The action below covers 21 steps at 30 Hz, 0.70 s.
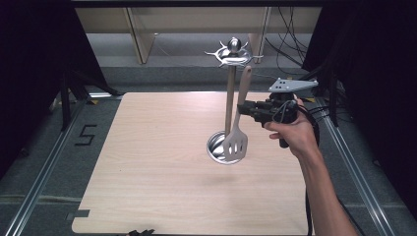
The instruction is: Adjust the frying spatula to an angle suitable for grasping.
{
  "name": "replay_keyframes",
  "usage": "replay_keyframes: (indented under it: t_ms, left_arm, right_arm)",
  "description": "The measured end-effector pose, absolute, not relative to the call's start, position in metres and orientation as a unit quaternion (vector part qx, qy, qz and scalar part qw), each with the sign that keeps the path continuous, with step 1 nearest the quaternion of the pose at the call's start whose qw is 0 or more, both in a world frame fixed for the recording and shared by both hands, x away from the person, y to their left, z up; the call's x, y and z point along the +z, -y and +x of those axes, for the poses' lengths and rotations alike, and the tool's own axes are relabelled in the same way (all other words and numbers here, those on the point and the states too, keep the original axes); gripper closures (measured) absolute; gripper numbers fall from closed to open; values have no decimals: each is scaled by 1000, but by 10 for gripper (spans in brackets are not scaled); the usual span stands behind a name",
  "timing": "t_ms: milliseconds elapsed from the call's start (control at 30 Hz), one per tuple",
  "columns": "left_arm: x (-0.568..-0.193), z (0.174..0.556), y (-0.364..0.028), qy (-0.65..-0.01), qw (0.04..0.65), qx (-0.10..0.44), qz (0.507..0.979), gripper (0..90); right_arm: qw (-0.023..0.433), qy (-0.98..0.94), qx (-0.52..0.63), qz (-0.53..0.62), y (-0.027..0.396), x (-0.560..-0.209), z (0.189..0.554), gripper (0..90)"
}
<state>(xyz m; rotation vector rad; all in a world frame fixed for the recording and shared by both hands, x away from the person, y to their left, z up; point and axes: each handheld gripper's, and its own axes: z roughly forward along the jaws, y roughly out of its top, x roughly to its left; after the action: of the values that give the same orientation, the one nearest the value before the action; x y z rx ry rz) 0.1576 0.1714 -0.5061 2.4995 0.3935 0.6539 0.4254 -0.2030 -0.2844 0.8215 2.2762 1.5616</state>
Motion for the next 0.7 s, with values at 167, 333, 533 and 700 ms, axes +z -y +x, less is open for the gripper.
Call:
replay_keyframes:
  t_ms: [167,333,533,700]
  left_arm:
    - [-506,158,-171,-145,260,241,924,183]
    - [-506,158,-172,-143,255,239,926,183]
    - [-506,157,-171,-147,261,245,922,183]
    - [-506,158,-171,-146,261,243,923,184]
  right_arm:
    - [134,-781,539,285,204,-285,425,751]
    - [131,-775,543,295,209,-288,426,733]
    - [134,-771,543,305,213,-289,425,701]
    - [134,-769,545,305,215,-289,424,676]
